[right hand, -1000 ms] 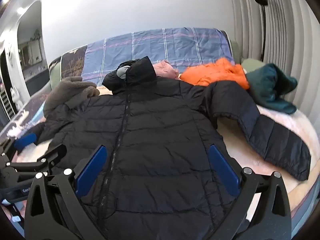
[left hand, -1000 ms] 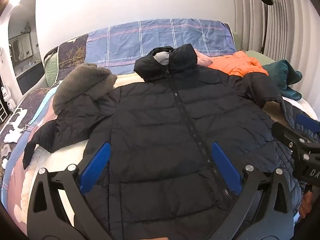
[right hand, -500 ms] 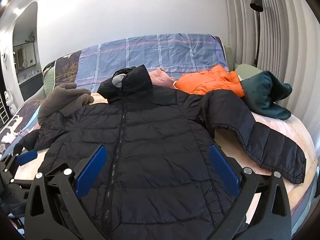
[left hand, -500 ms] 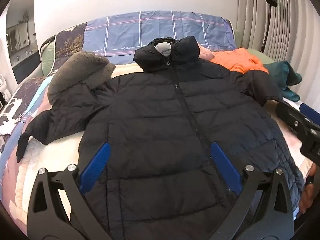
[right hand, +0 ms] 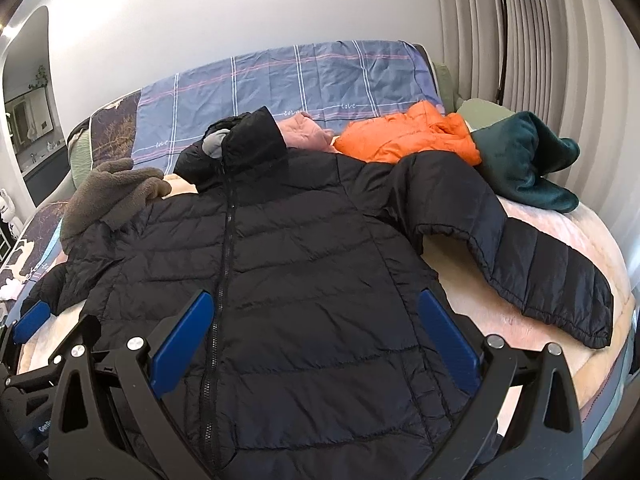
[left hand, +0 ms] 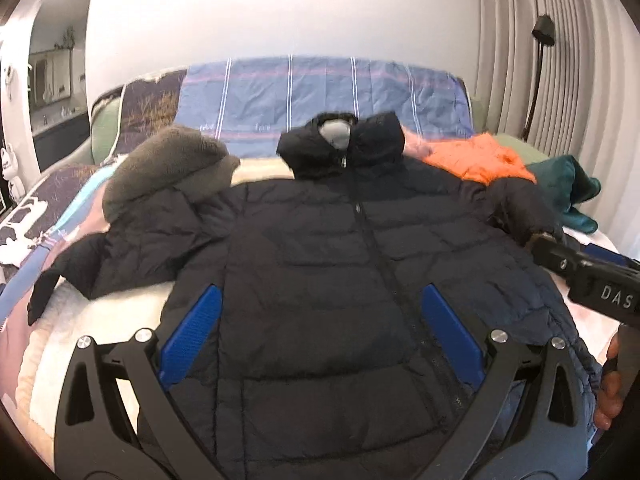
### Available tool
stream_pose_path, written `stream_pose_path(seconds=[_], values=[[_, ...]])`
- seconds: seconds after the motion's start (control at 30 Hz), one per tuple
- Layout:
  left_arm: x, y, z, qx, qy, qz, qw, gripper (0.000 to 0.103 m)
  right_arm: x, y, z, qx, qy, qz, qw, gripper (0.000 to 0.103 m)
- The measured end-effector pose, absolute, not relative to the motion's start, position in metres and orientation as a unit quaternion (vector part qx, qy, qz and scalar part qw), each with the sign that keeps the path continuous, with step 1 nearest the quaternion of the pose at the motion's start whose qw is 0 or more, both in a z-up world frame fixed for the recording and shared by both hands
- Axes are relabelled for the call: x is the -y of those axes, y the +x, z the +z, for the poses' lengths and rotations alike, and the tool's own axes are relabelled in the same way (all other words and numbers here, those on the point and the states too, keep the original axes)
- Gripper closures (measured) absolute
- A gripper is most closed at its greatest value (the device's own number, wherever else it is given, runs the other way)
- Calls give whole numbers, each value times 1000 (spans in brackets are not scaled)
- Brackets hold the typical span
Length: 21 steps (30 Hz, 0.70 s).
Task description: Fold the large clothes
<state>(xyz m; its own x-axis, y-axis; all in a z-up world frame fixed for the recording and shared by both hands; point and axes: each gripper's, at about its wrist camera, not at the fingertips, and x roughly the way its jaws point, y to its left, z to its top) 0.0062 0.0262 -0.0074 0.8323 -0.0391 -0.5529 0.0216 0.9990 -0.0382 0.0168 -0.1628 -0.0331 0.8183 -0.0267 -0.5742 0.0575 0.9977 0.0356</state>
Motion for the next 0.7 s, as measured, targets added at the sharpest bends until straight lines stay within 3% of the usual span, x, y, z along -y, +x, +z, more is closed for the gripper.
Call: stream_pose_path(seconds=[0.23,0.7], values=[[-19,12,-16,-321,5,-37,946,2,163,18,-32,-297,21,-24,954,1],[-17,14,-18,-314,11,-48,948,2,160,25,-33,-297,9,-20,955,1]])
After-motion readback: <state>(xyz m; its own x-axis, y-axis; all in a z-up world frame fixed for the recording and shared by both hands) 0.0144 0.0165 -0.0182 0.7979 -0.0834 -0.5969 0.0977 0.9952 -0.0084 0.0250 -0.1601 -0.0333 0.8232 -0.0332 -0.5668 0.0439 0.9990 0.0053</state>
